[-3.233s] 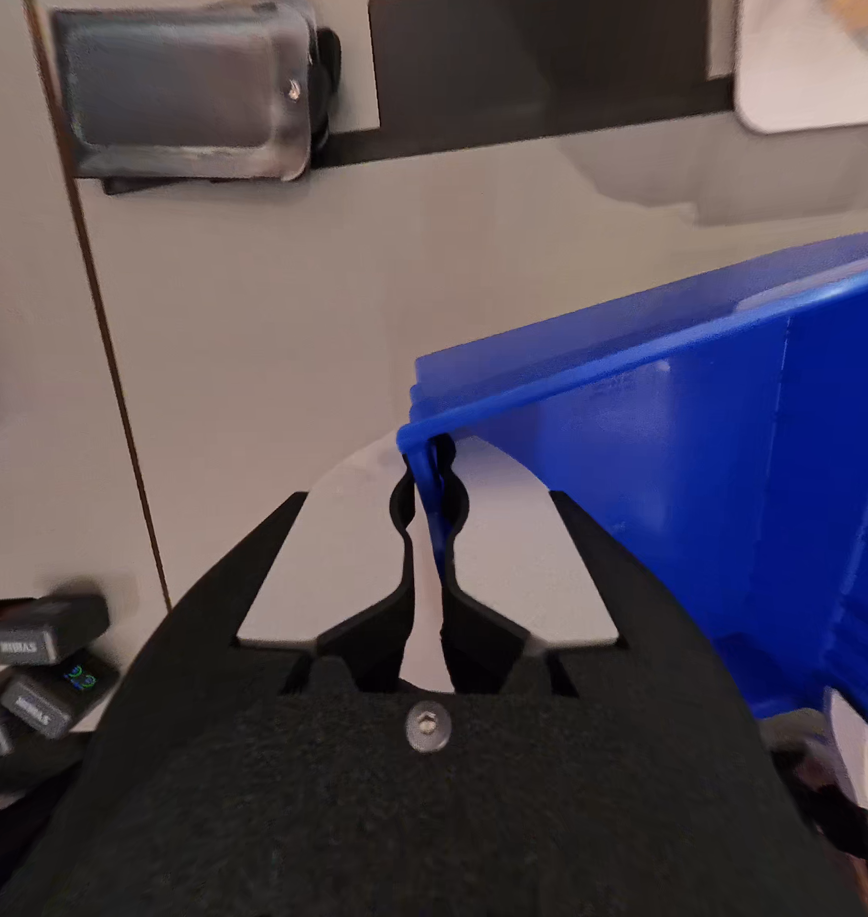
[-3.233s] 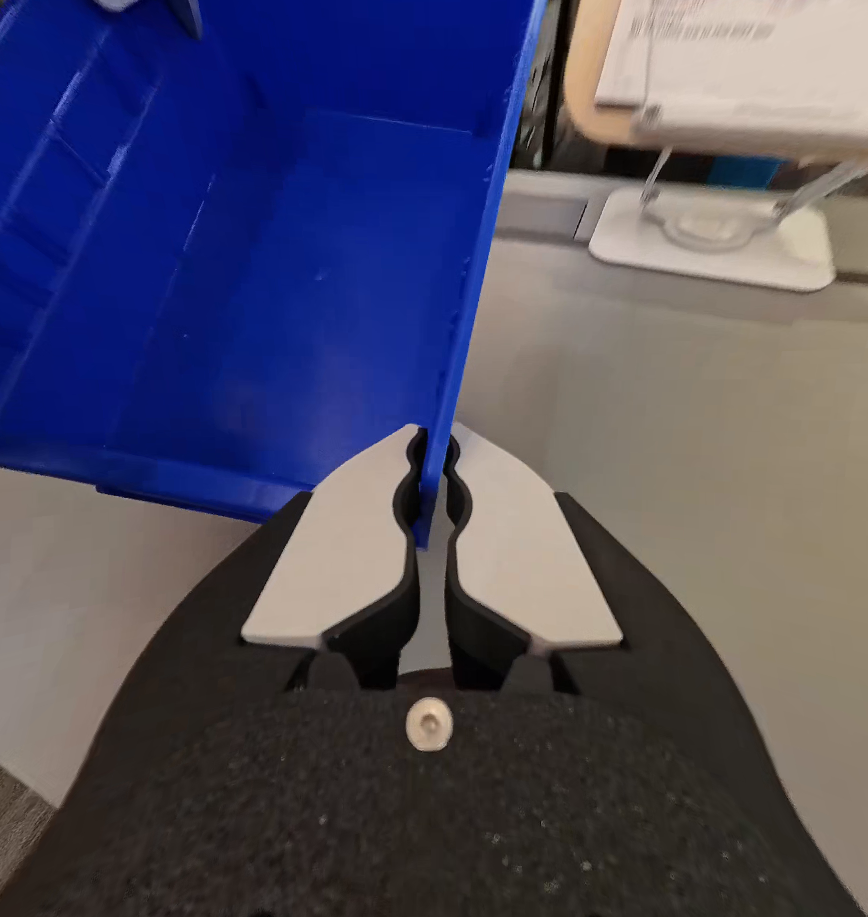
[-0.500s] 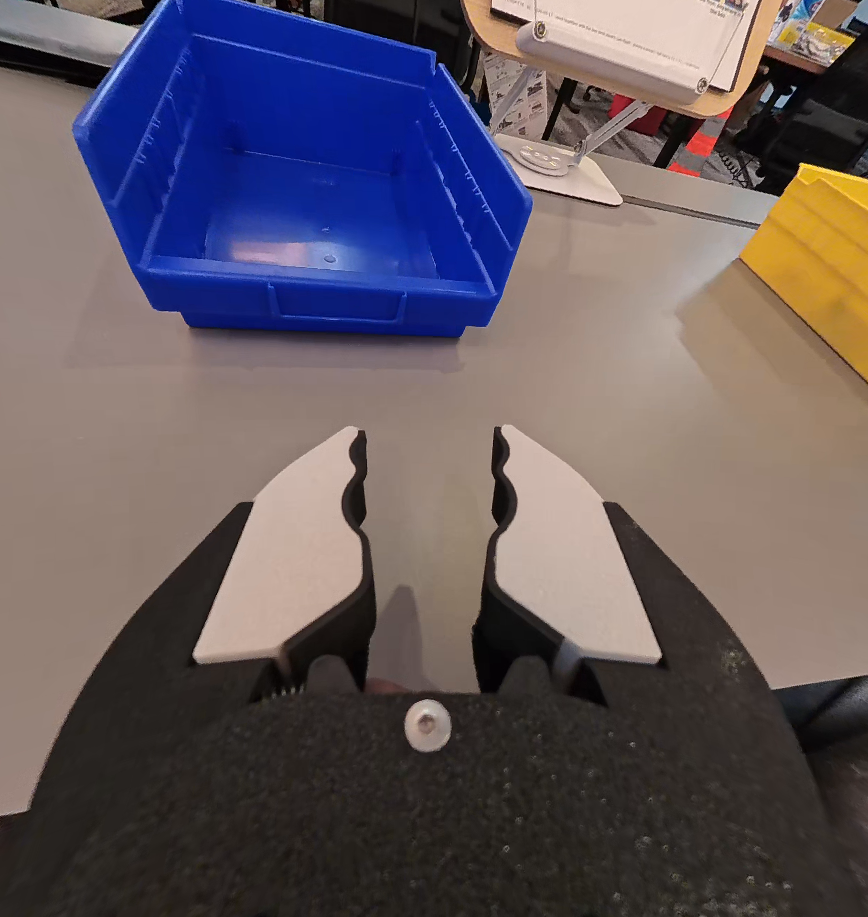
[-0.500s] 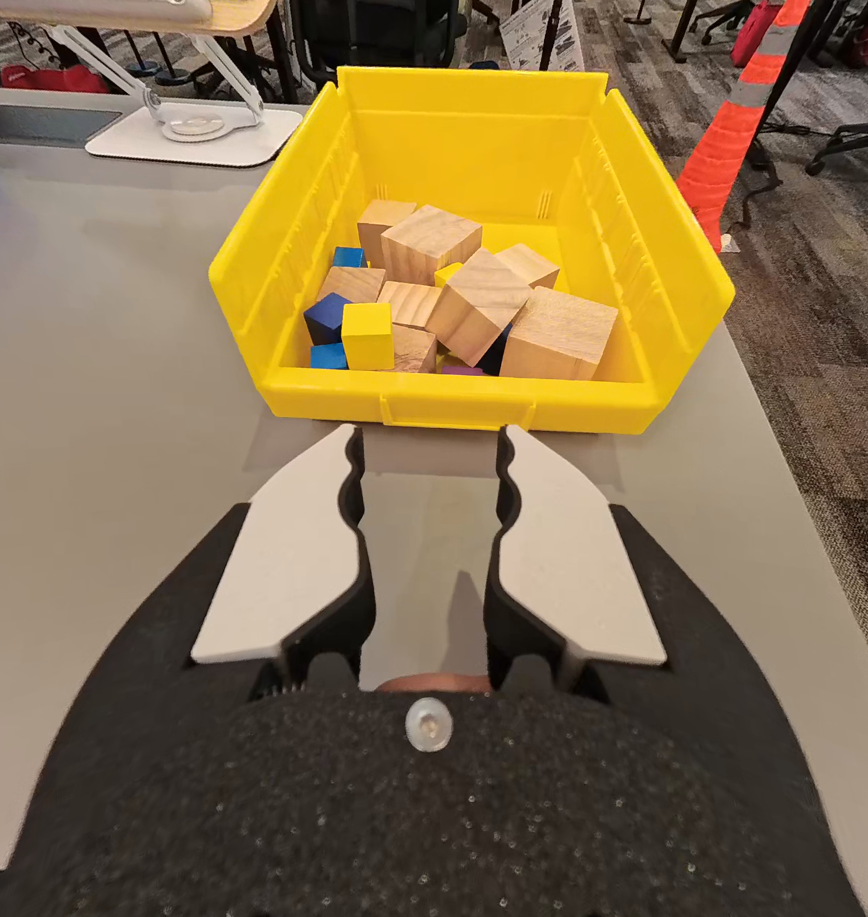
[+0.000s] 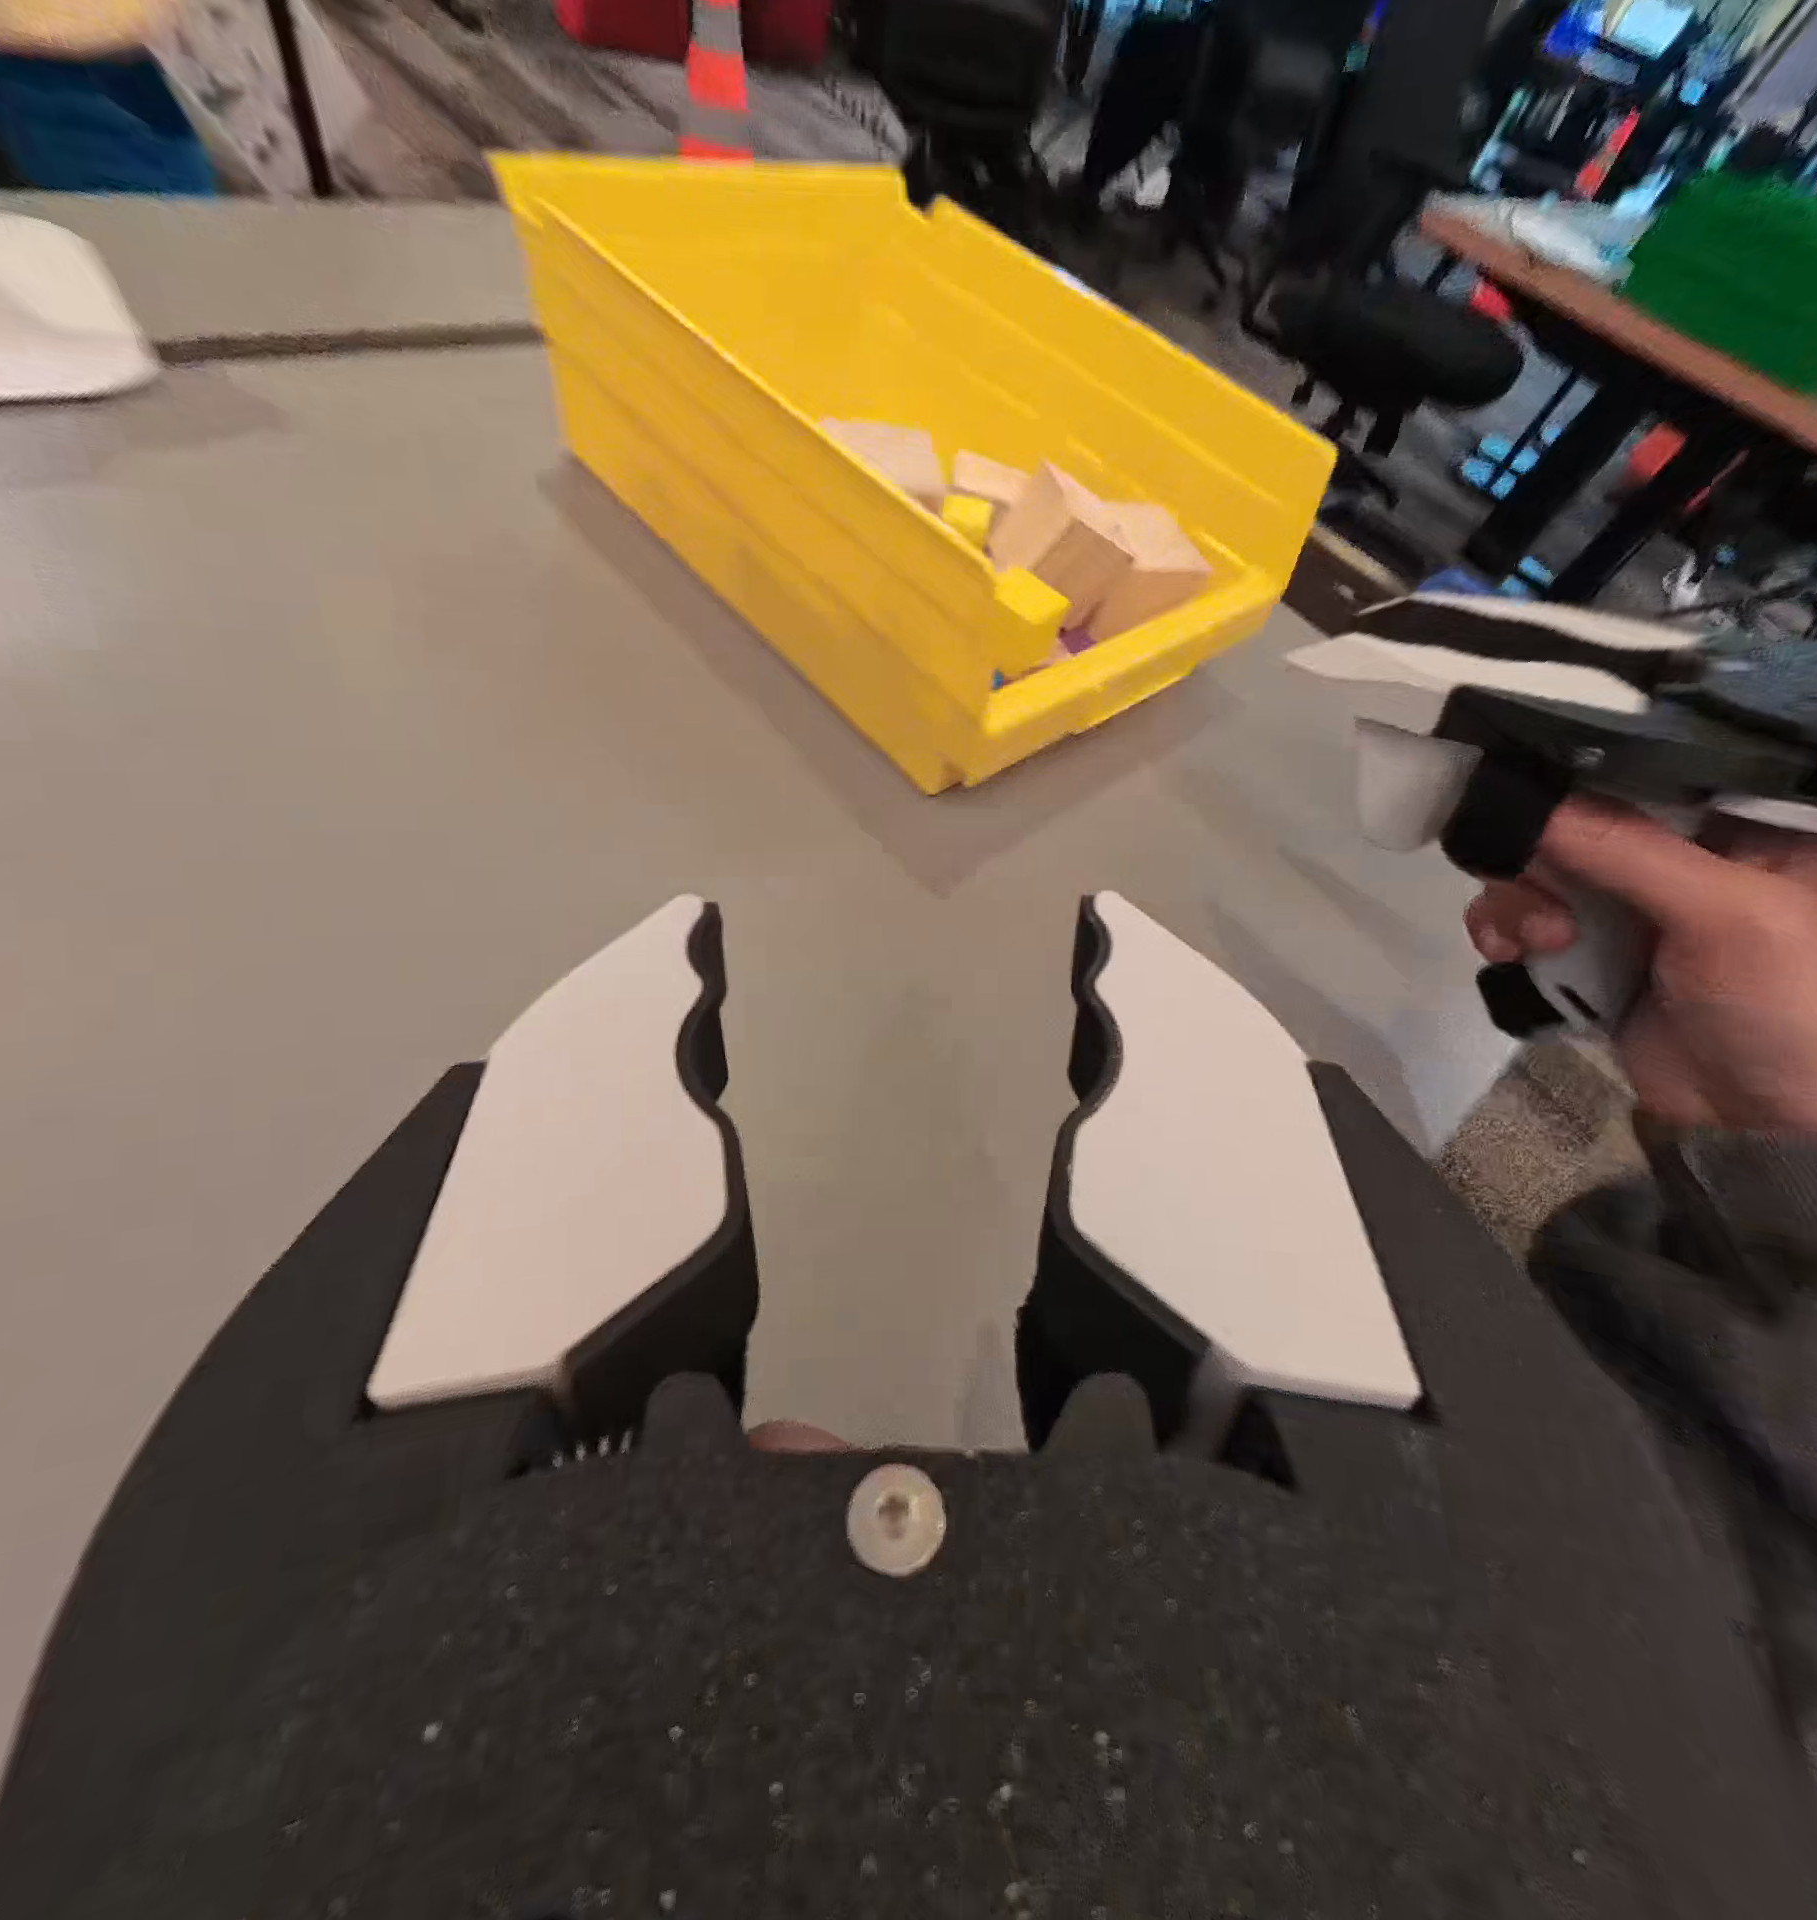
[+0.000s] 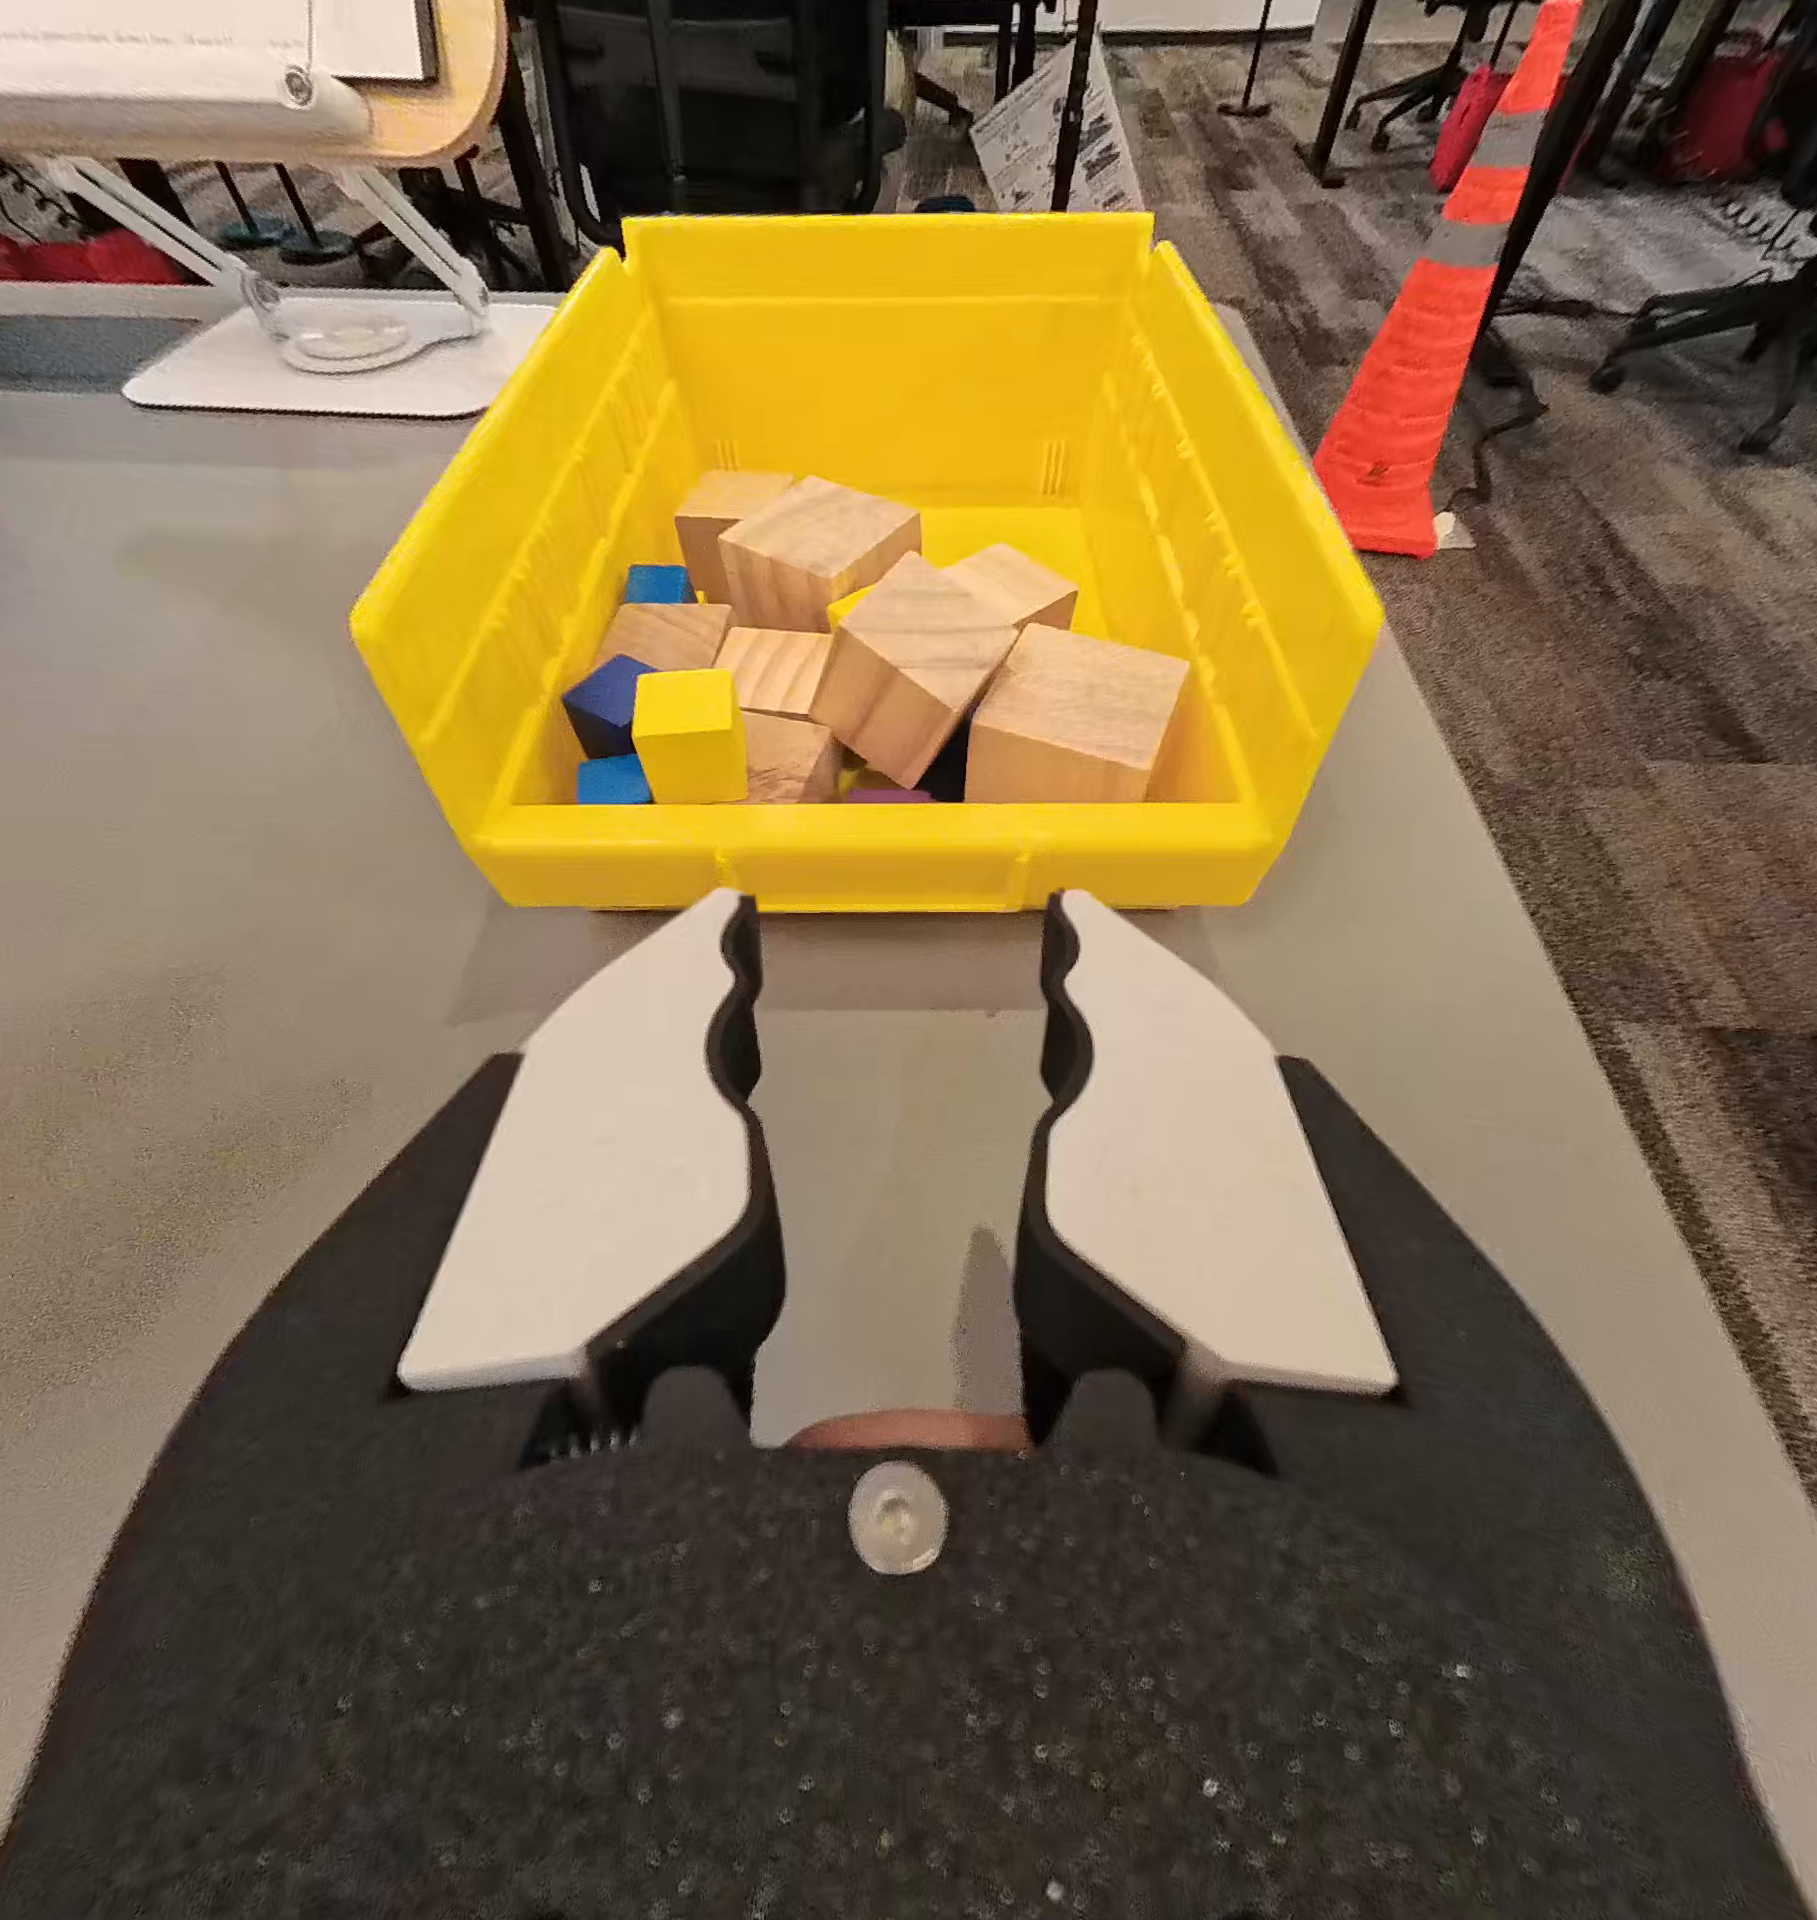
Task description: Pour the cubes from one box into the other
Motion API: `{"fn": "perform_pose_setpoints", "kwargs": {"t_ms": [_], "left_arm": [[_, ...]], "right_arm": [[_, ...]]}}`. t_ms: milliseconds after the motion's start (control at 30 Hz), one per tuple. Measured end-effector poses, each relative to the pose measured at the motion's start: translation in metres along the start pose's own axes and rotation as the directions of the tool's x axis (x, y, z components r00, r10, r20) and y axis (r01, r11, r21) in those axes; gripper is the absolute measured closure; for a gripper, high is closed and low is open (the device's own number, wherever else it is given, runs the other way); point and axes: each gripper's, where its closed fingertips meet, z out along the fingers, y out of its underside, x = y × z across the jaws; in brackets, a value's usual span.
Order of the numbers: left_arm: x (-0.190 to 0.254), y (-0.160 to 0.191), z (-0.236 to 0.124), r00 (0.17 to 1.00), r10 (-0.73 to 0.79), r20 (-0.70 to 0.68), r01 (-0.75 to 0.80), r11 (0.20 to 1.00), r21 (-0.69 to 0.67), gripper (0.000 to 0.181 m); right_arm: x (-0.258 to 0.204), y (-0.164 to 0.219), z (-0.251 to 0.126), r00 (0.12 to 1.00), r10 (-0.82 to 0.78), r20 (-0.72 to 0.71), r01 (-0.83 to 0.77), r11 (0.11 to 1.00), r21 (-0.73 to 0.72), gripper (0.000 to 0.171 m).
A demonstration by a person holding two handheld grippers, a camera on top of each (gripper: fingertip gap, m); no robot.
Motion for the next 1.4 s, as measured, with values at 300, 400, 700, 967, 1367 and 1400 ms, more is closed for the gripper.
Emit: {"fn": "perform_pose_setpoints", "kwargs": {"t_ms": [300,400,700,967,1367,1400], "left_arm": [[0.008,-0.014,0.156,0.989,-0.034,0.142,0.040,0.998,-0.038,0.133],[-0.004,-0.016,0.162,0.988,-0.041,0.149,0.044,0.999,-0.015,0.148],[-0.047,-0.008,0.112,0.934,-0.082,0.346,0.092,0.996,-0.011,0.178],[-0.043,-0.024,0.071,0.936,-0.028,0.350,0.026,1.000,0.012,0.177],[-0.195,-0.026,-0.057,0.851,-0.119,0.511,0.083,0.992,0.092,0.178],[-0.211,-0.022,-0.065,0.844,-0.124,0.521,0.092,0.992,0.086,0.178]], "right_arm": [[0.021,0.001,-0.007,0.999,0.031,-0.022,-0.031,0.999,0.008,0.120],[0.031,0.004,-0.006,0.998,0.055,-0.036,-0.055,0.998,-0.003,0.120],[0.009,0.020,0.021,0.974,0.226,0.010,-0.224,0.970,-0.095,0.125],[-0.001,0.012,0.018,0.970,0.197,-0.145,-0.211,0.974,-0.088,0.168],[-0.191,-0.042,0.061,0.996,0.087,0.028,-0.086,0.996,-0.038,0.168],[-0.208,-0.040,0.069,0.996,0.081,0.041,-0.079,0.996,-0.050,0.168]]}}
